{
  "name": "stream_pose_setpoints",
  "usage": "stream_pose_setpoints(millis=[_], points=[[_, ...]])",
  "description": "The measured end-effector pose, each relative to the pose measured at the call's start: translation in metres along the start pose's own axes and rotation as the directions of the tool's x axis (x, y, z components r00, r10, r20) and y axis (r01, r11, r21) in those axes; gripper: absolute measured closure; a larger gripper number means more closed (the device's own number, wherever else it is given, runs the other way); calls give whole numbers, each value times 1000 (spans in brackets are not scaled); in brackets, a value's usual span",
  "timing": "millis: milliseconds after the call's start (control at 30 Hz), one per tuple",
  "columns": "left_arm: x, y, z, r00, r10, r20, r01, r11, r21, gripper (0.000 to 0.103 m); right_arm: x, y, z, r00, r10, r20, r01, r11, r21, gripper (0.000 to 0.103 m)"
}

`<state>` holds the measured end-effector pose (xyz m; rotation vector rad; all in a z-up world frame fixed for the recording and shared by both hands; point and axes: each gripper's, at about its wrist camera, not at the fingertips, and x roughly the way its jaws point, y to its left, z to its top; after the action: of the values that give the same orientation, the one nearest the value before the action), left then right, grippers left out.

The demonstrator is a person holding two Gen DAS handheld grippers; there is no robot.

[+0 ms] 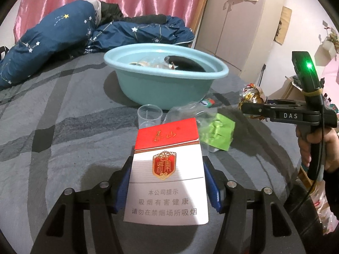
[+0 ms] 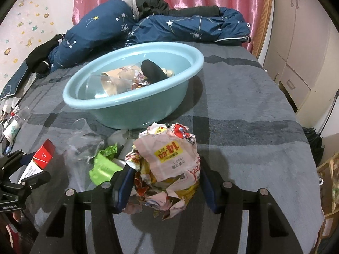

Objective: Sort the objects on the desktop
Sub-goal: 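Lift the wrapper with the right gripper while the left gripper carries the cigarette pack toward the basin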

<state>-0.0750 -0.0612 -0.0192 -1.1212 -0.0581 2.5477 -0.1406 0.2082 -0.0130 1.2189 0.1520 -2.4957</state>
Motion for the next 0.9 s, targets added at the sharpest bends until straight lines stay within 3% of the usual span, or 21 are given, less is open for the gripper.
stream_pose_setpoints(millis=[900], points=[[-36, -47, 1, 998, 5, 70, -7, 999, 36, 38, -66, 6, -18, 996, 7, 88, -9, 1000, 15, 42]])
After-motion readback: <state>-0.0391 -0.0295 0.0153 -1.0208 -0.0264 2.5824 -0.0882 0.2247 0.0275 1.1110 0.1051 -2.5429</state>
